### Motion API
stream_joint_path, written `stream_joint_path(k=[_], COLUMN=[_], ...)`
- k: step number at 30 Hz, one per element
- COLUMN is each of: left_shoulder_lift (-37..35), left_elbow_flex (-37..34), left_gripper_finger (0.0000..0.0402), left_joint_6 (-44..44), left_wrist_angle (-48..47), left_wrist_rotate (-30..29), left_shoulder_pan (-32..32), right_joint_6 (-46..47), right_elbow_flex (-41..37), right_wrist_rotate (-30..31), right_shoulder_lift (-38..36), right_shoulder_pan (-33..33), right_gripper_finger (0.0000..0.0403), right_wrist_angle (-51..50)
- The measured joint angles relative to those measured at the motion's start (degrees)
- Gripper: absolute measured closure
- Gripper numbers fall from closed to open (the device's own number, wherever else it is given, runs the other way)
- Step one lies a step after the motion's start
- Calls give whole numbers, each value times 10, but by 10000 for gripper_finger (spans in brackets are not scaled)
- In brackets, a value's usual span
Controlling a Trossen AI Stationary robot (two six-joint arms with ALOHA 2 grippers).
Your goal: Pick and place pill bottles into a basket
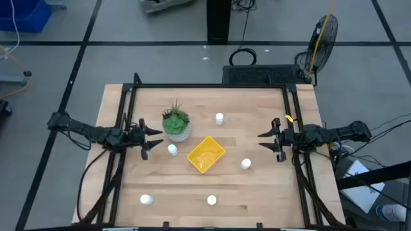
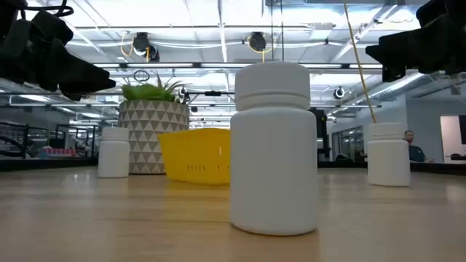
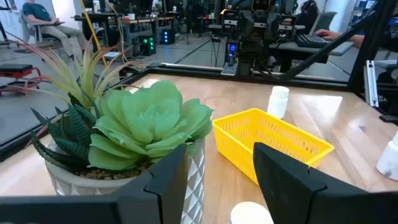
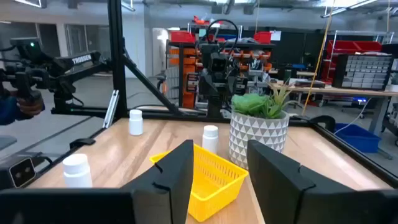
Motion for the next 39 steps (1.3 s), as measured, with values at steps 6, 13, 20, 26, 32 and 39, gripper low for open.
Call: stream_joint_path(k=[6,13,20,26,32,39], left_shoulder_lift=[0,0,0,0,0,0], left_elbow_flex=[0,0,0,0,0,0], left_gripper_finger=[215,215,215,215,215,215], left_joint_6=[-3,-3,-3,-3,-2,0], left_wrist_angle=[-1,-2,-2,-2,-1,-1], left_wrist_rotate=[0,0,0,0,1,15], left_shoulder_pan=[0,0,0,0,0,0], right_joint_6=[0,0,0,0,77,93], right_elbow_flex=[0,-1,-1,-1,-1,35], right_wrist_rotate=[0,0,0,0,109,218], right_shoulder_lift=[0,0,0,0,5,61], right_shoulder_pan=[0,0,0,0,0,-3], right_gripper_finger=[261,261,261,261,261,261], right_wrist_angle=[-11,-14,-17,-16,26,54])
